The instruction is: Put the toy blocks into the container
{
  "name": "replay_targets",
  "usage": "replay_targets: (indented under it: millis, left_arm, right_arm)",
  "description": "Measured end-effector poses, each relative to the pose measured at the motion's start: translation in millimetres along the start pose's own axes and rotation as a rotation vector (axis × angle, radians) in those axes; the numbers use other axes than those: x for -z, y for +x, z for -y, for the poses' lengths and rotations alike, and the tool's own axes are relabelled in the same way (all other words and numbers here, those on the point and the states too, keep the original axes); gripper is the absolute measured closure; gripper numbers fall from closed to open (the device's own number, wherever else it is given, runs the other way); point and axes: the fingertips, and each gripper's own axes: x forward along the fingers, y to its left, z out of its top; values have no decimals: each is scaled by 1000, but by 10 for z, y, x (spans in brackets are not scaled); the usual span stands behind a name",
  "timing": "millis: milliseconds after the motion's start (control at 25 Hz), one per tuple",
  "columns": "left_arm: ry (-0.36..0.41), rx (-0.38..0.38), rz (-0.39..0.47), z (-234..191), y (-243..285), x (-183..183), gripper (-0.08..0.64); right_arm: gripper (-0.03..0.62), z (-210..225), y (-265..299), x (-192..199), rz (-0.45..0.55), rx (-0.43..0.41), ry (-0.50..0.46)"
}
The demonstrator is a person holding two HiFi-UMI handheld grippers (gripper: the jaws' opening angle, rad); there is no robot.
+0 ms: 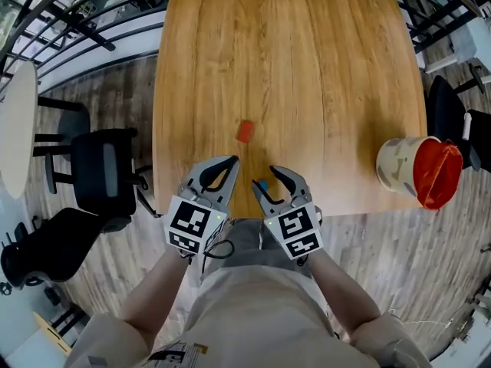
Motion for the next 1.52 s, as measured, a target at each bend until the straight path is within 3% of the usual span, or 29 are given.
replay_targets:
  millis: [320, 800, 1000, 1520]
  left_arm:
    - [-37, 12, -105, 9, 129, 584, 548]
    - [-62, 32, -215, -16, 310, 1178, 548]
    - [-136, 12, -232, -65, 360, 1275, 548]
    - [-136, 34, -271, -61, 379, 1377, 548]
  right_arm:
    - [400, -3, 260, 486, -79, 21, 65]
    - [394, -16, 550, 1012, -196, 31, 59]
    - [394, -33, 594, 1224, -218, 49, 119]
    - [436, -24, 627, 1260, -253, 95, 39]
